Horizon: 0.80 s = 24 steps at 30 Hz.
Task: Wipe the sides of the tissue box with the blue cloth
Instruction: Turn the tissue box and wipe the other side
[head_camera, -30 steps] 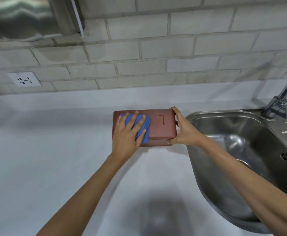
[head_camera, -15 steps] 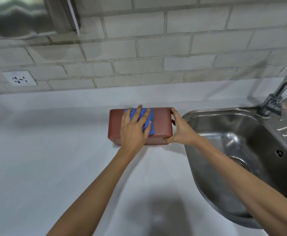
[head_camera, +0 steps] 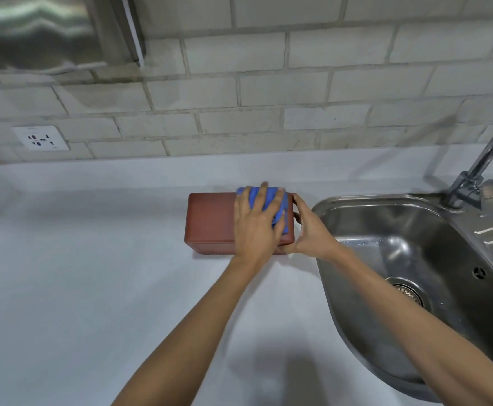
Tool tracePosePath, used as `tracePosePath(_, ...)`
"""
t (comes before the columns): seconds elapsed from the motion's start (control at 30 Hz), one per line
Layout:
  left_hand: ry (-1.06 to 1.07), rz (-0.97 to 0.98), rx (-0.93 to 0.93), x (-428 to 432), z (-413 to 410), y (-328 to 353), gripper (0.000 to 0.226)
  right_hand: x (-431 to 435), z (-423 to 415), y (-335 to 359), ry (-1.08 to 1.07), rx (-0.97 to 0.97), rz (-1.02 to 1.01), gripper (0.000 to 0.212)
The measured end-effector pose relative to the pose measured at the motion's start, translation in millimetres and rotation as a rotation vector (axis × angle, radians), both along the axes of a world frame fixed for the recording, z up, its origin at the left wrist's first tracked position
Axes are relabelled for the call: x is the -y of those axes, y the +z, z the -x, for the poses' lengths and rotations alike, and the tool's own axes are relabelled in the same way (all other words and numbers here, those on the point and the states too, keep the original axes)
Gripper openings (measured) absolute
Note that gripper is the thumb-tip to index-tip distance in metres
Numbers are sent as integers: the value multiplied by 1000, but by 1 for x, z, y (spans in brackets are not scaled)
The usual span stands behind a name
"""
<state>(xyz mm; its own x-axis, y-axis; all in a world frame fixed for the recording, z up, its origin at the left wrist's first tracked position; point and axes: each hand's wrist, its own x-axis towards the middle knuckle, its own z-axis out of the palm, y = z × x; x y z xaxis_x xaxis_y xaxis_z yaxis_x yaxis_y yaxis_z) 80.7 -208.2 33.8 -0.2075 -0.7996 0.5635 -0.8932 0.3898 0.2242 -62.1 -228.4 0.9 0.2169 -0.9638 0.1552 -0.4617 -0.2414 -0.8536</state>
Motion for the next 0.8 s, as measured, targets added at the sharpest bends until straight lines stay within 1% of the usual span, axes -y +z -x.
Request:
tracePosePath(0.07,-81,38,67,-4,11,-7,41,-1,1,1,-2,-6,22,96)
tracePosePath(0.13,-110,87,104,-7,-4,-15,40,-2,1,0,2,-5,28,100)
tracePosePath(0.17,-82,101,94,-6,-19,-18,40,-1,2,-1,-1,2,17,104)
tracePosePath(0.23,64,112,6,-2,-52,-24,42,0,3,-3,1,4,9,104)
tracePosePath(0.3,235,89,-138,1,-80,-27,39,0,3,-5,4,-8,6,106)
tracePosePath(0.37,347,58,-243,1,-82,-26,37,0,3,-6,-5,-15,-2,110)
tracePosePath(0.4,366,60,-242,1,-74,-24,38,0,3,-7,-11,-17,-1,111)
tracePosePath(0.47,322,58,-170,0,-46,-18,41,1,2,-8,-22,-16,10,112)
tracePosePath(0.53,205,19,-98,-5,-10,-14,43,-1,2,-5,-18,4,27,110)
tracePosePath(0.57,143,6,-59,-9,5,-13,44,0,2,-4,-15,11,44,105)
tracePosePath(0.67,-27,12,135,-17,22,-11,45,0,2,-2,-19,-25,86,78)
tracePosePath(0.7,-77,38,194,-17,16,-11,44,1,3,-3,-15,-41,90,78)
tracePosePath(0.8,-206,147,361,-10,-17,-17,44,1,6,-2,15,-37,12,108)
